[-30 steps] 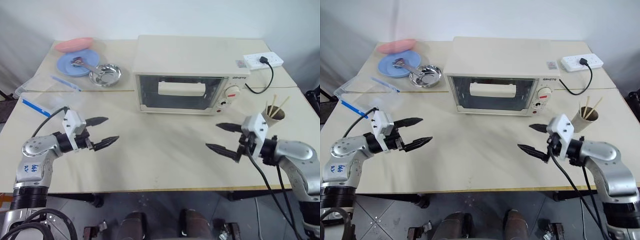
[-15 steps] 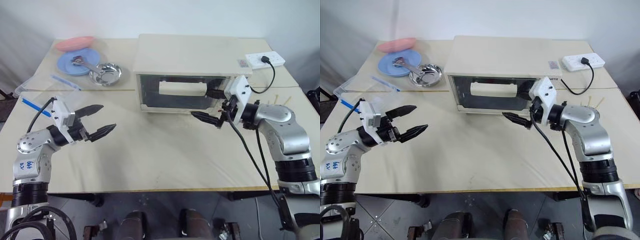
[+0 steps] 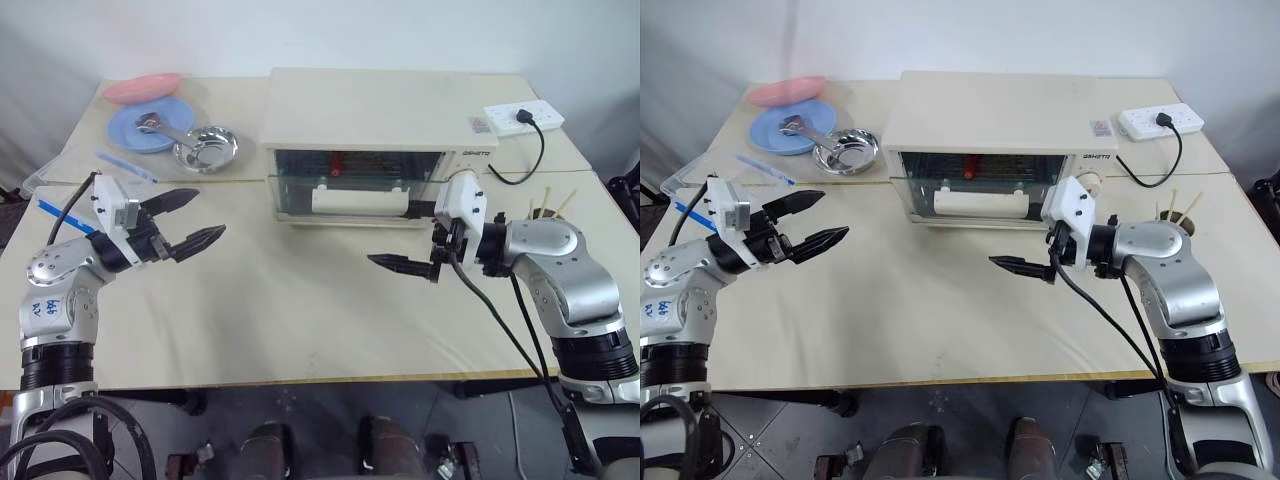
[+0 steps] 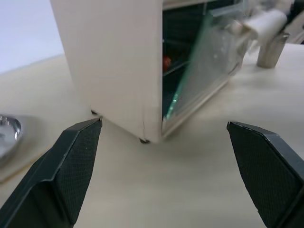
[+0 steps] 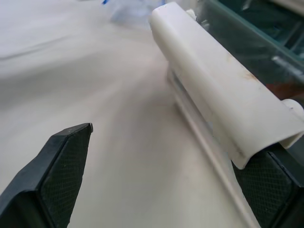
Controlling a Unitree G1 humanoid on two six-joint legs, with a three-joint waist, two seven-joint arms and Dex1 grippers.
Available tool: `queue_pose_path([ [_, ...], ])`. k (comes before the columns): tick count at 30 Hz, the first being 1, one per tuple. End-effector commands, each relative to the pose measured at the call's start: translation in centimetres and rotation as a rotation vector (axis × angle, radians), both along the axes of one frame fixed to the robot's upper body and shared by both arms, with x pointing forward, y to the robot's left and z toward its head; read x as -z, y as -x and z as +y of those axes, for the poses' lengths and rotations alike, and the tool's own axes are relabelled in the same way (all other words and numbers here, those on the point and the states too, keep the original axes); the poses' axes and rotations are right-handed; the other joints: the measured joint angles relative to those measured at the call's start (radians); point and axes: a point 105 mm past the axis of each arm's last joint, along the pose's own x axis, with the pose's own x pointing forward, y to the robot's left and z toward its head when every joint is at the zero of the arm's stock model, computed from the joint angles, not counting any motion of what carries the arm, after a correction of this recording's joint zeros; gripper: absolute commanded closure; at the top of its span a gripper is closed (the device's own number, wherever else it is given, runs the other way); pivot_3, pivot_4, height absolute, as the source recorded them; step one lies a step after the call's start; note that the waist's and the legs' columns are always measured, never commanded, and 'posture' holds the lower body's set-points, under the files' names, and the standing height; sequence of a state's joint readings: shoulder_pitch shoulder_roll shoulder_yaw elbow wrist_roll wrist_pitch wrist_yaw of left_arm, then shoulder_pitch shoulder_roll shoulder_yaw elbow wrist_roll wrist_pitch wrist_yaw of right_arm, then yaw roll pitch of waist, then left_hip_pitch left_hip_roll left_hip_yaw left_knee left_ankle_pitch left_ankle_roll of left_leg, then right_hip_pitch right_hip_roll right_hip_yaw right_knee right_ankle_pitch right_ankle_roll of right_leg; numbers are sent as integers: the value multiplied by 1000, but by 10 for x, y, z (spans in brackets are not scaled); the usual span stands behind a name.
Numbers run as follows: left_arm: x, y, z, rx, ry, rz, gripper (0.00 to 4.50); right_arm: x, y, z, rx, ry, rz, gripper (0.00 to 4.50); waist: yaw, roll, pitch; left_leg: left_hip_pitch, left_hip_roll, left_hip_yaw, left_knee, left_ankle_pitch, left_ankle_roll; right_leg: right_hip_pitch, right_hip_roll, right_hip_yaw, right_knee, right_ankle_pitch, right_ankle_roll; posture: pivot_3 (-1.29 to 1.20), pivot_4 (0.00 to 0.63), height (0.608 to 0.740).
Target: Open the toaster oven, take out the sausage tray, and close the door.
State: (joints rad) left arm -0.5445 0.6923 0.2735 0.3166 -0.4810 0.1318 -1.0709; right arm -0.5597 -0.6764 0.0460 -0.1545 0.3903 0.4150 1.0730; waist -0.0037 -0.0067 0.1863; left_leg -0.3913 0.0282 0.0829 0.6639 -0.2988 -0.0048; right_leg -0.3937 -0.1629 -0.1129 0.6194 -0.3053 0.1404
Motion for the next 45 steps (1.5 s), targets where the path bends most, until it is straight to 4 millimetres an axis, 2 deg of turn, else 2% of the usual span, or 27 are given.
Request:
queue_pose_path([
  [1,-12,-2,-3,49,-22,-33,27,-1,11,5,-52,25,-33,0,0,0,0,0,0,0,0,0,0,0,0,0,0,0,0,0,150,740],
  [3,-13,-3,-6,83,-25,-38,27,3,11,3,-48,29,-26,0,0,-1,0,0,0,1,0,0,0,0,0,0,0,0,0,0,150,740],
  [7,-20,-6,-18,187,1,-40,829,10,12,1,-32,40,-14,0,2,-2,1,0,0,1,1,0,0,0,0,0,0,0,0,0,150,740],
  [13,-28,-14,-29,243,17,-52,2639,13,16,1,-19,34,-7,0,3,-4,2,0,0,1,1,0,0,0,0,0,0,0,0,0,150,740],
  [19,-30,-28,-55,345,17,-42,4470,20,27,-2,26,6,11,0,8,-9,5,0,0,1,2,-1,1,0,0,0,0,0,0,0,150,740],
  [23,-16,-38,-77,368,-71,7,4470,21,33,-6,75,-2,20,0,9,-10,5,-1,0,1,3,-1,1,0,0,0,-1,0,0,0,150,740],
  [29,-2,-36,-100,481,-131,43,4470,30,47,-19,136,34,84,0,11,-11,6,-2,0,2,2,-2,2,-1,0,-1,-2,0,0,0,150,740],
  [36,10,-38,-115,531,-227,79,4470,41,88,-40,84,169,267,0,26,-14,7,-3,0,1,4,-2,2,0,0,-1,-2,0,0,0,150,740],
  [40,27,-33,-120,583,-362,91,4470,23,103,-51,40,169,286,0,27,-14,8,-2,0,2,5,-3,3,0,0,-1,-2,1,0,0,150,740],
  [45,57,-27,-122,626,-593,68,4470,-9,87,-43,46,39,194,0,25,-15,8,-2,1,2,6,-3,3,0,0,-1,-2,2,-1,0,150,740],
])
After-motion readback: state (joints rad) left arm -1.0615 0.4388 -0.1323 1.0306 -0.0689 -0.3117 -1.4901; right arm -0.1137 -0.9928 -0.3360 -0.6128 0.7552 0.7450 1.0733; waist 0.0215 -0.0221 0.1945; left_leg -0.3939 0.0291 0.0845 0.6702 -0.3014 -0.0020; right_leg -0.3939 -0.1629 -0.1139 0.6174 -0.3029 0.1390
